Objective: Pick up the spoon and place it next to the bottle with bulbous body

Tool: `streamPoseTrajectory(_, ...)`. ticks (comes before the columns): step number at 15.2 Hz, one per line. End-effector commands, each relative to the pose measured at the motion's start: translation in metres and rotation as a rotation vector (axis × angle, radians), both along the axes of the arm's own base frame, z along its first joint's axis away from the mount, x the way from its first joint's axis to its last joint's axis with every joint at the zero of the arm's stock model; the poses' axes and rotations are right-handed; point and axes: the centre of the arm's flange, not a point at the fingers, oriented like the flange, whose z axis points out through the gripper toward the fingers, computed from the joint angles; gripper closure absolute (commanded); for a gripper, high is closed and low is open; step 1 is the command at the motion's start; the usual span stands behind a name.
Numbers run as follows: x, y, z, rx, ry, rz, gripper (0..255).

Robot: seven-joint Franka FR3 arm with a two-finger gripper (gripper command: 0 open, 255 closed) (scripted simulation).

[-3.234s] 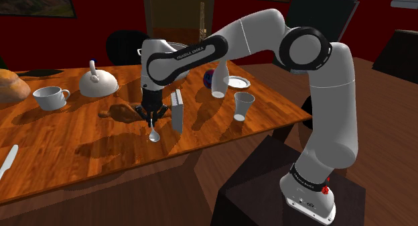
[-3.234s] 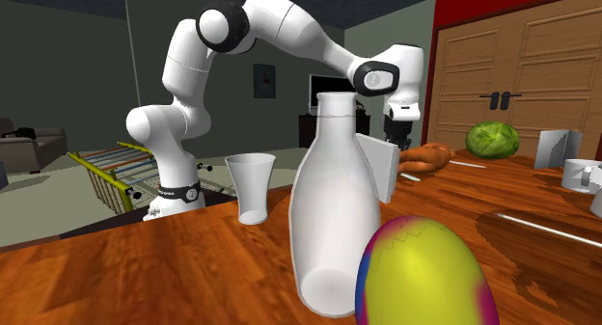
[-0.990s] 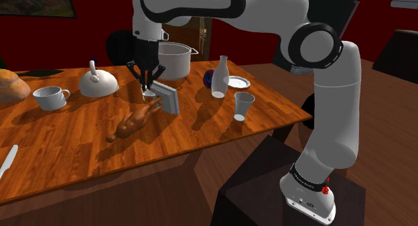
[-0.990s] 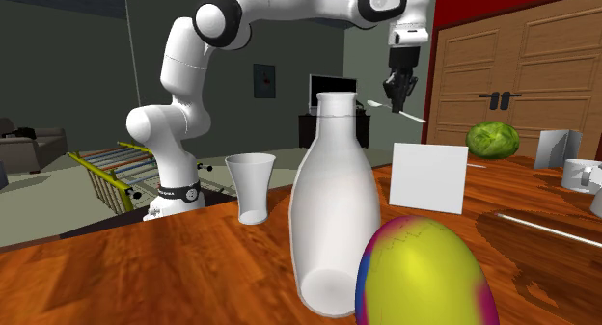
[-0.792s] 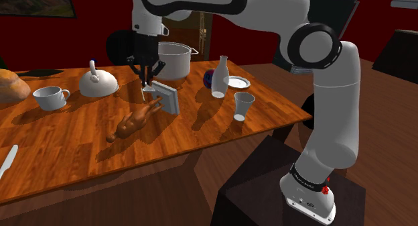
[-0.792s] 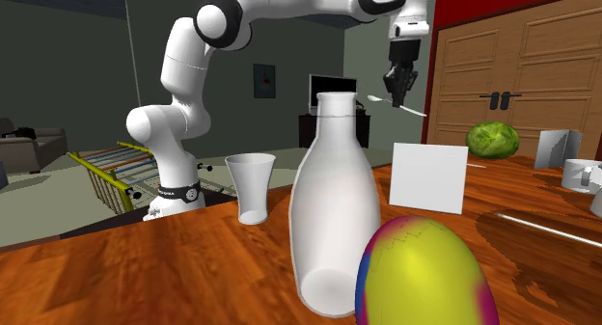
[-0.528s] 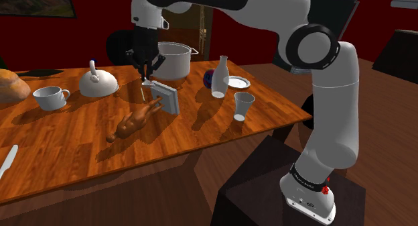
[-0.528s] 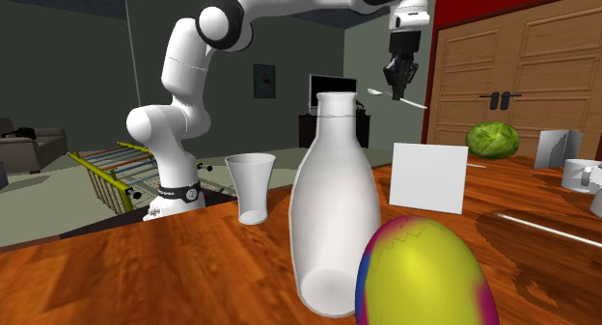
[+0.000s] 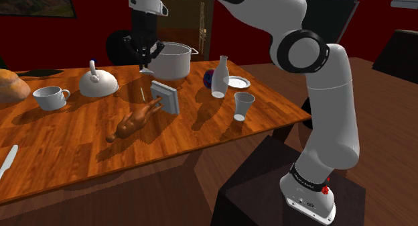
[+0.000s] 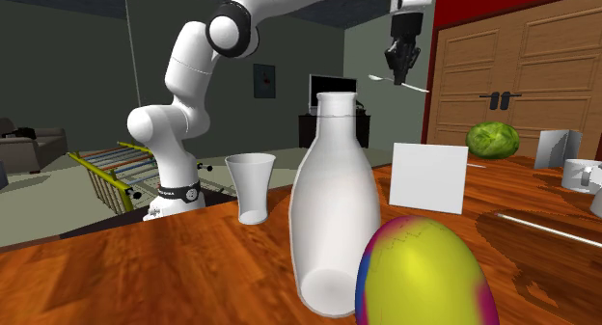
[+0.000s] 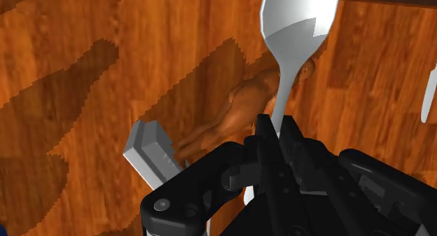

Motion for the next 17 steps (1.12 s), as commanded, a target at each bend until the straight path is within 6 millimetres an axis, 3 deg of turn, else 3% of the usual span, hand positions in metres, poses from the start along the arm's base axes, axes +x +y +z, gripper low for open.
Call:
streamPoseTrajectory(1, 0.0, -0.001, 0.011, 0.0, 0.001, 0.0, 255)
streamPoseTrajectory(4, 0.0, -0.001, 0.025, 0.0, 0.001, 0.0, 255)
streamPoseTrajectory(17, -0.043, -0.167, 0.025, 0.0, 0.001, 0.0, 255)
